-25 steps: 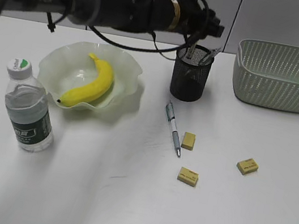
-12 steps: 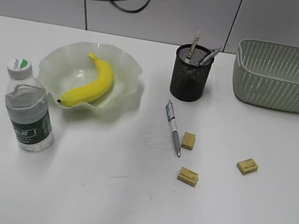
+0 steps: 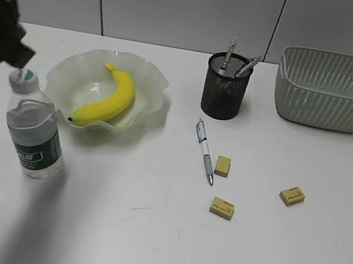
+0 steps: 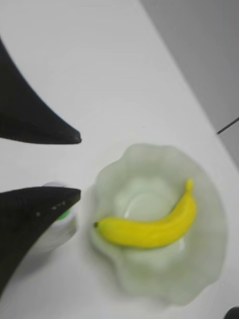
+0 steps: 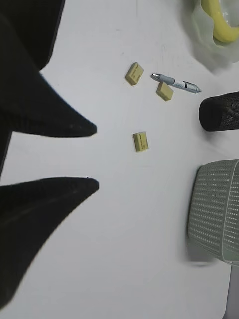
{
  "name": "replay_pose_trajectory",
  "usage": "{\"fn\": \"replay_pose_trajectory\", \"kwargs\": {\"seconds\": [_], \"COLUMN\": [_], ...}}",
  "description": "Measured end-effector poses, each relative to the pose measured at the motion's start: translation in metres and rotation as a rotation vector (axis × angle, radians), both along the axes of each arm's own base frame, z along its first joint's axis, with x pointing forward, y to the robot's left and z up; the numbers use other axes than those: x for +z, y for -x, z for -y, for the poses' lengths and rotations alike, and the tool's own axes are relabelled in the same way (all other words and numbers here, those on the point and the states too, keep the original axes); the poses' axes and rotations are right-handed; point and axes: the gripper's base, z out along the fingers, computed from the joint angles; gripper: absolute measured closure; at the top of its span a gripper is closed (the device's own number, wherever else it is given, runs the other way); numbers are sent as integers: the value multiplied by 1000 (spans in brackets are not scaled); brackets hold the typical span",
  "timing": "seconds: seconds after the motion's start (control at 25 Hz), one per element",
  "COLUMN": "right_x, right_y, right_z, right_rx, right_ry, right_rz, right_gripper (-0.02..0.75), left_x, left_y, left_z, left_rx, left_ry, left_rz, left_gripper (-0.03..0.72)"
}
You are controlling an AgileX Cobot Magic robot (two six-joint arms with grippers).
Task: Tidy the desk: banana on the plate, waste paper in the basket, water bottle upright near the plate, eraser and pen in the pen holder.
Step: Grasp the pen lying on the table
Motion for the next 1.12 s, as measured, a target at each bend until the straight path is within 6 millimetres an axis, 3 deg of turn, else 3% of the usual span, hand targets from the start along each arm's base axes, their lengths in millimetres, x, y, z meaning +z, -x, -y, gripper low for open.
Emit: {"fn": "replay_pose_trajectory", "kwargs": {"seconds": [0.16, 0.28, 0.4, 0.48, 0.64, 0.84, 1.12], "right_x": [0, 0, 0, 0, 0, 0, 0], "right_y": [0, 0, 0, 0, 0, 0, 0], "right_z": [0, 0, 0, 0, 0, 0, 0], "right_rx": [0, 0, 0, 0, 0, 0, 0], "right_ry": [0, 0, 0, 0, 0, 0, 0], "right_rz": [0, 0, 0, 0, 0, 1, 1], "right_gripper": [503, 503, 503, 503, 503, 503, 503], "left_x": [39, 70, 76, 71, 36, -13, -19], "left_y": [56, 109, 150, 171, 191, 197, 197], "left_z": [-22, -53, -81, -97, -111, -115, -116], "left_rx": [-93, -191, -223, -225, -231, -213, -203], "left_ry": [234, 387, 436, 445, 450, 431, 453], "left_rz": [-49, 20, 31, 24, -14, -67, -25], "left_gripper": [421, 316, 211, 176, 155, 155, 193]}}
